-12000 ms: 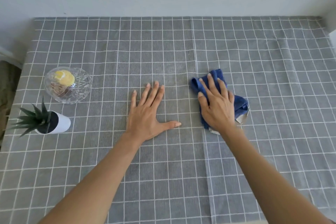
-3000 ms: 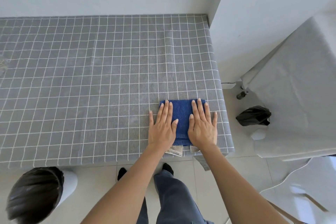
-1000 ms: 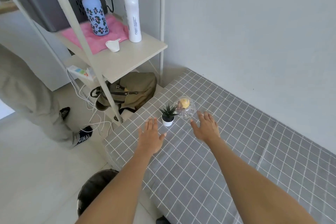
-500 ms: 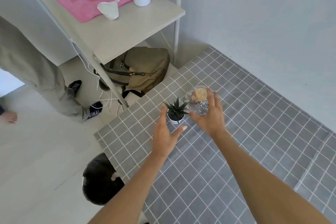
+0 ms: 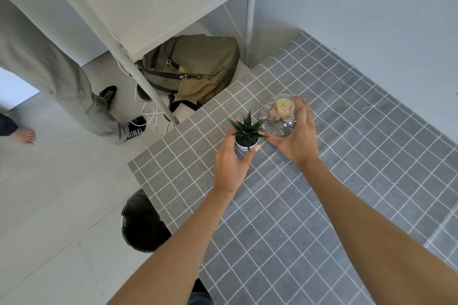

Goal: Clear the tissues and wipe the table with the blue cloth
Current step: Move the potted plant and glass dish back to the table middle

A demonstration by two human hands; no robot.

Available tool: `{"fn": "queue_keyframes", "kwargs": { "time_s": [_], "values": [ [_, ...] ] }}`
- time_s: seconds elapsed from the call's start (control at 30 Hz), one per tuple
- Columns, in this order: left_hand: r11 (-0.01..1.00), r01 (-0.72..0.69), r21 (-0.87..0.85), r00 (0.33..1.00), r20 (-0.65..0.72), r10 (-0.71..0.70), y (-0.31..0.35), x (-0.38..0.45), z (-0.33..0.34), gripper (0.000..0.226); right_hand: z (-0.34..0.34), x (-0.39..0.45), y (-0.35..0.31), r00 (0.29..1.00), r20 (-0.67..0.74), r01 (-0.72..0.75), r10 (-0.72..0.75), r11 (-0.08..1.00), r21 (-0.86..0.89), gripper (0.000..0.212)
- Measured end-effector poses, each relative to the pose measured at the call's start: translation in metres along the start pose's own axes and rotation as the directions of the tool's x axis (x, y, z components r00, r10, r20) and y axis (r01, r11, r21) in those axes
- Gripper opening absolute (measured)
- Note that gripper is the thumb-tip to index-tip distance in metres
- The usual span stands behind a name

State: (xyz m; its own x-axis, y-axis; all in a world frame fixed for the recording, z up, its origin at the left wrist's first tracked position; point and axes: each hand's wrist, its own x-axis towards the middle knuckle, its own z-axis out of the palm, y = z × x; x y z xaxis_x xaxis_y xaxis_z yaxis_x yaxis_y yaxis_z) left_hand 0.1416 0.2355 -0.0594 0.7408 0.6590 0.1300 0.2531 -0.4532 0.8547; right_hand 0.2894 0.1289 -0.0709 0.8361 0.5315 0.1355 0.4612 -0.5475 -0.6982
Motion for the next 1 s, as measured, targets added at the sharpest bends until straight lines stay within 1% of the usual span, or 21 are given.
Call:
{"fn": "queue_keyframes", "kwargs": {
  "time_s": [0.2,0.37,0.43,0.53,0.6,0.73,0.87,1.0],
  "values": [
    [0.998,0.048,-0.042,0.998,-0.026,-0.049,0.002,-0.001,-0.001,0.043,0.000,0.001,-0.001,0.999,-0.036,0.028,-0.028,1.000,0.008,0.105],
    [0.997,0.055,-0.051,0.997,-0.048,-0.058,0.005,-0.002,-0.005,0.043,0.002,0.000,-0.001,0.996,-0.071,0.051,-0.051,0.999,0.003,0.104],
    [0.998,0.048,-0.049,0.998,-0.049,-0.051,0.005,-0.003,-0.008,0.045,0.001,-0.003,-0.001,0.994,-0.092,0.063,-0.064,0.998,-0.011,0.102],
    [1.000,0.020,-0.024,0.999,-0.030,-0.020,0.008,-0.003,-0.012,0.055,-0.003,-0.011,0.001,0.989,-0.135,0.051,-0.056,0.998,-0.041,0.100],
    [1.000,-0.014,-0.011,1.000,-0.005,0.014,0.012,-0.003,-0.014,0.059,-0.010,-0.020,0.006,0.984,-0.174,0.019,-0.027,0.999,-0.045,0.098],
    [0.995,-0.104,0.006,0.994,0.048,0.103,0.029,-0.005,-0.010,0.057,-0.033,-0.050,0.014,0.962,-0.262,-0.083,0.080,0.997,-0.002,0.097],
    [0.991,-0.121,-0.049,0.985,0.120,0.126,0.051,-0.012,0.005,0.060,-0.063,-0.083,0.024,0.918,-0.363,-0.163,0.162,0.986,0.028,0.094],
    [0.987,-0.151,-0.050,0.970,0.186,0.158,0.070,-0.024,0.030,0.060,-0.092,-0.117,0.041,0.871,-0.460,-0.212,0.172,0.977,-0.035,0.091]
  ]
}}
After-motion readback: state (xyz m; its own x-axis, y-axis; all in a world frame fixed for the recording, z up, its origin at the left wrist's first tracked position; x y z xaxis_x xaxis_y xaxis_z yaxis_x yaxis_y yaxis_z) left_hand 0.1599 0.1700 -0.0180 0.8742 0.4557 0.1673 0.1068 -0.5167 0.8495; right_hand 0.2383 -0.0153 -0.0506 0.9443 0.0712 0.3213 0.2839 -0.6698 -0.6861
